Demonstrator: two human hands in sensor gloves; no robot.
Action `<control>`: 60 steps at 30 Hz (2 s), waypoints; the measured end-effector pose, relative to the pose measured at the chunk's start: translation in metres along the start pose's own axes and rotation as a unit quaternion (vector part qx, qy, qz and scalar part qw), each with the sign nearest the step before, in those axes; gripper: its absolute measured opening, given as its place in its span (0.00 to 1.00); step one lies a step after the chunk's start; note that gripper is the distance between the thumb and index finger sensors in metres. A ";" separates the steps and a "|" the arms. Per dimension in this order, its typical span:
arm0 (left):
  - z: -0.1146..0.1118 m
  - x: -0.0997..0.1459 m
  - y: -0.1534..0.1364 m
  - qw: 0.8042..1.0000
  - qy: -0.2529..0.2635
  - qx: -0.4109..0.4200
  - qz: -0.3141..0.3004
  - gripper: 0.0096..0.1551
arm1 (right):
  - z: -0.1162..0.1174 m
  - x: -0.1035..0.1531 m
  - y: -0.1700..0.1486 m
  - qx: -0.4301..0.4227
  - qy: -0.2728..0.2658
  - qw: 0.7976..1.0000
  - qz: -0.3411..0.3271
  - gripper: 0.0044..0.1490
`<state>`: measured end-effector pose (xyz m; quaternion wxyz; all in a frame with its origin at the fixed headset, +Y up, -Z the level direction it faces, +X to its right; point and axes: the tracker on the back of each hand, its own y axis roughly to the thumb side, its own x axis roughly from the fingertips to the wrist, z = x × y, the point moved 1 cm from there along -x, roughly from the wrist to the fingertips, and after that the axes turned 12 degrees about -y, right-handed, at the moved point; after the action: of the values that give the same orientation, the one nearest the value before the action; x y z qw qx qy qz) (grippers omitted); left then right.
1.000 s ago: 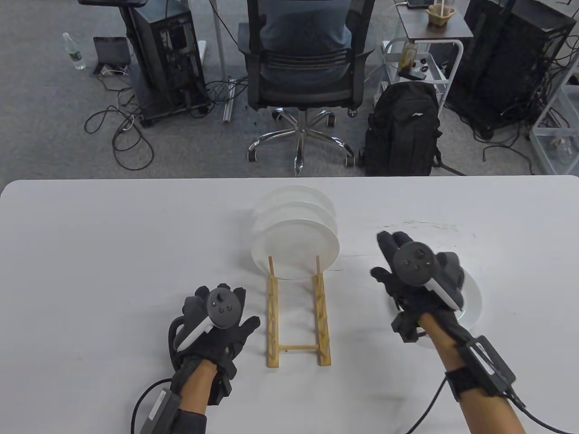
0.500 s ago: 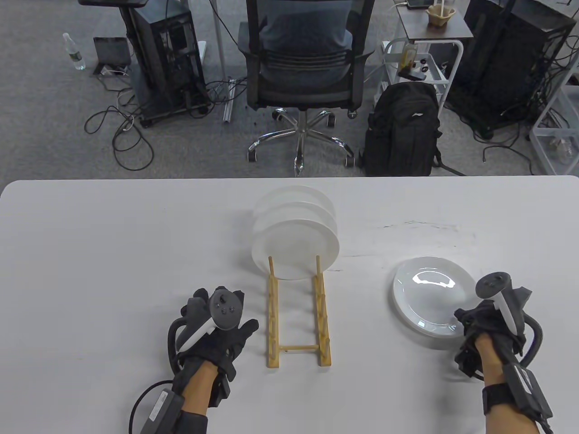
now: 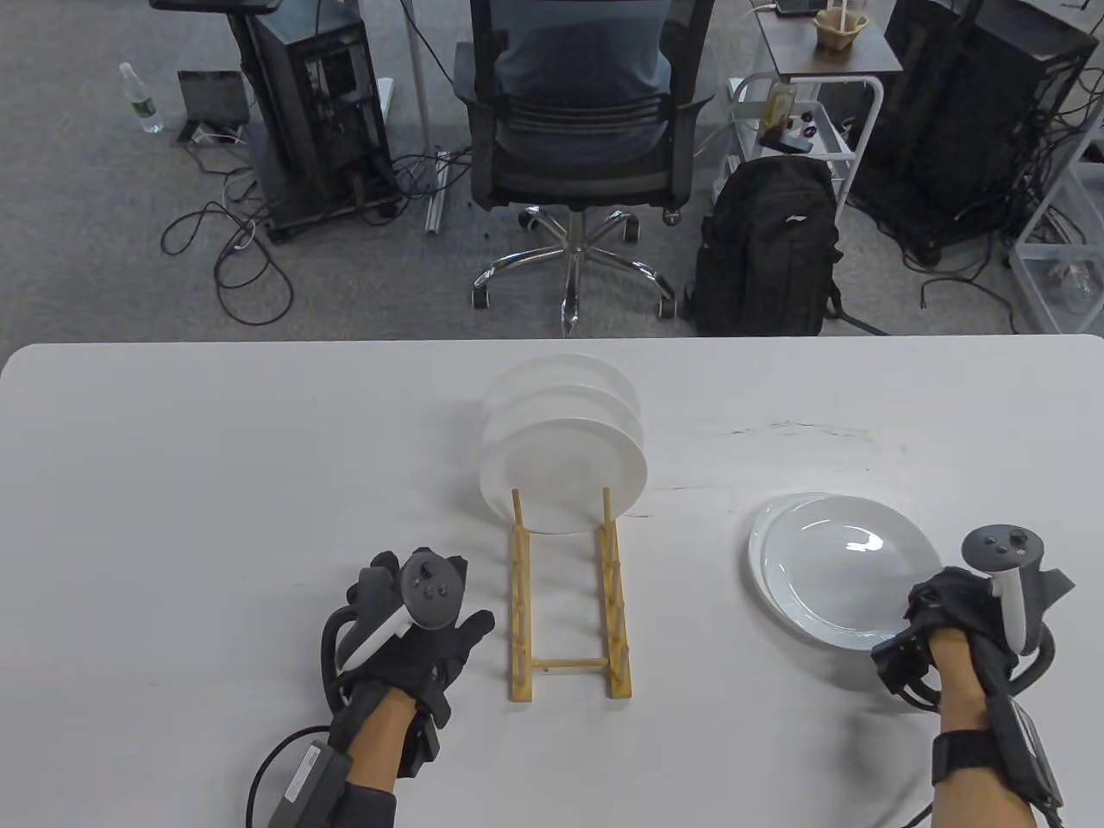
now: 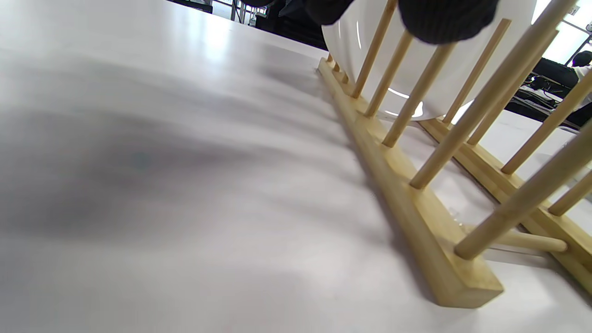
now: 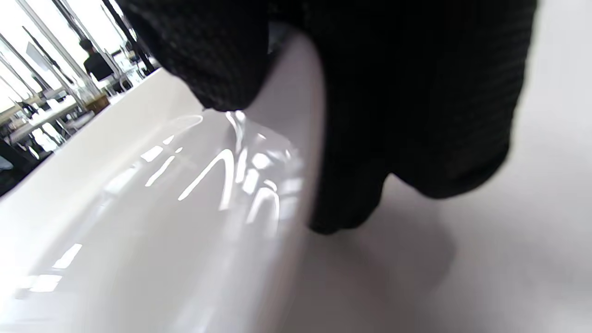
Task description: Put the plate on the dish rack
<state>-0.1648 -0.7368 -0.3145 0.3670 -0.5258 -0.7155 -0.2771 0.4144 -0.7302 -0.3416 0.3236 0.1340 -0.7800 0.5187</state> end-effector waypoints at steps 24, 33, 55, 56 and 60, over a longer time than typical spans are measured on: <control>0.003 0.001 -0.002 1.000 0.004 0.009 -0.008 0.48 | -0.086 0.107 0.131 -0.381 -0.012 0.889 -0.254 0.29; 0.003 0.002 -0.001 1.000 -0.001 0.011 -0.009 0.48 | -0.070 0.207 0.232 -0.237 -0.057 0.855 -0.457 0.28; 0.003 0.002 0.000 1.000 -0.014 0.022 -0.018 0.48 | 0.056 0.261 0.284 -0.062 -0.034 0.806 -0.587 0.30; 0.003 0.002 0.000 1.000 -0.014 0.021 -0.017 0.48 | 0.051 0.259 0.282 -0.072 -0.037 0.807 -0.586 0.30; 0.003 0.002 0.000 1.000 -0.012 0.022 -0.017 0.48 | 0.019 0.246 0.262 -0.083 -0.044 0.812 -0.577 0.35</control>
<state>-0.1656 -0.7330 -0.3149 0.3654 -0.5085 -0.7347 -0.2611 0.0791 -0.6041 -0.3775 0.5389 0.5544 -0.6127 0.1639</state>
